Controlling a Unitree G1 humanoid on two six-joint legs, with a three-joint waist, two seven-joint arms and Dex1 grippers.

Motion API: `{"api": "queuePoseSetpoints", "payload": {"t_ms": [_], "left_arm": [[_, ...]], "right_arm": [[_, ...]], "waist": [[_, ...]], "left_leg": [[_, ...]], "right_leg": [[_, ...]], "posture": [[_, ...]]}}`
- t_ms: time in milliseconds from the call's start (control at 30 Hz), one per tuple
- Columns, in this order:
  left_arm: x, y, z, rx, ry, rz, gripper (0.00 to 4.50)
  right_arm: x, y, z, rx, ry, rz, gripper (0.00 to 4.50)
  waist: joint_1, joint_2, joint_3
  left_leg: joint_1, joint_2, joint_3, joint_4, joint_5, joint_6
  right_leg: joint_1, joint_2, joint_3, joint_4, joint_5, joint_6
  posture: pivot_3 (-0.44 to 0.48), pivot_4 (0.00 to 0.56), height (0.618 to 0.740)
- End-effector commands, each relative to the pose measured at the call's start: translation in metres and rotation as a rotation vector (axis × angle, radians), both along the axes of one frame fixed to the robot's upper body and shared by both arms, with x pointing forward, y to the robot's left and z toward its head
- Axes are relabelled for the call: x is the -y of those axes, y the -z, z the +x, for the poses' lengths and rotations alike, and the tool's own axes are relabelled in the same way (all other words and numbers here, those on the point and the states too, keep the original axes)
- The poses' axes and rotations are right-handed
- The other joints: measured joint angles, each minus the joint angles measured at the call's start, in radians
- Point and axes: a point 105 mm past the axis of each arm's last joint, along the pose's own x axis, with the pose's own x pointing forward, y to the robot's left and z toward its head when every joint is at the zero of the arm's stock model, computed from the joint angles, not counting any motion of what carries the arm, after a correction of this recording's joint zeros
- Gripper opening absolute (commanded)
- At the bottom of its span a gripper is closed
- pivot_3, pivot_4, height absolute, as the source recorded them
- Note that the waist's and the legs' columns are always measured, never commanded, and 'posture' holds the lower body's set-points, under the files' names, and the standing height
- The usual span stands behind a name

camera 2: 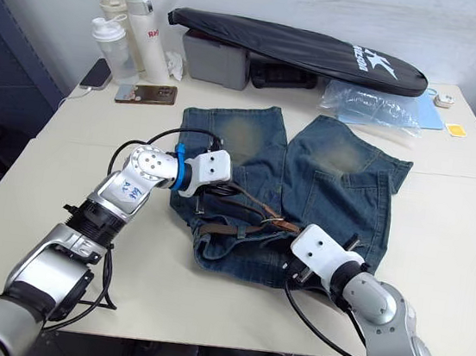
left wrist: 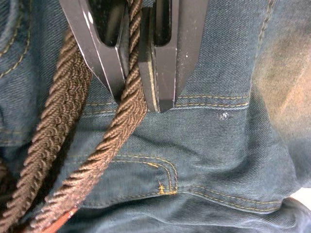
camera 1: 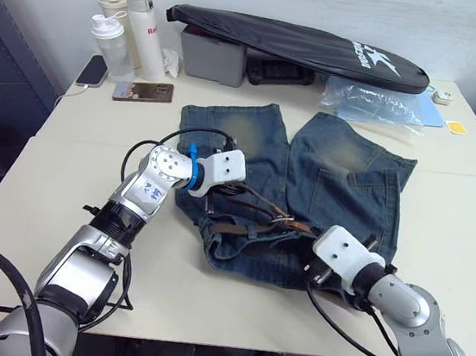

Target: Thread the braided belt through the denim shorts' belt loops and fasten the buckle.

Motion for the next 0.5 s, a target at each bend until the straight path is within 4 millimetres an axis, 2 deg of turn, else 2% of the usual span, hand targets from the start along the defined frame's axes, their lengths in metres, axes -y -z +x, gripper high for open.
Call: {"api": "queuePoseSetpoints", "payload": {"t_ms": [33,500], "left_arm": [[0.0,-0.018,0.006,0.083,0.015,0.015,0.0],[0.021,-0.014,-0.006,0.074,0.103,-0.001,0.0]], "right_arm": [[0.002,-0.013,0.002,0.065,0.004,-0.035,0.01],[-0.001,-0.021,0.004,0.083,0.0,-0.026,0.01]], "waist": [[-0.001,0.0,0.0],[-0.001,0.0,0.0]], "left_leg": [[0.0,0.0,0.0,0.0,0.0,0.0],[0.0,0.0,0.0,0.0,0.0,0.0]], "right_leg": [[0.0,0.0,0.0,0.0,0.0,0.0],[0.0,0.0,0.0,0.001,0.0,0.0]], "posture": [[0.0,0.15,0.74],[0.0,0.15,0.74]]}}
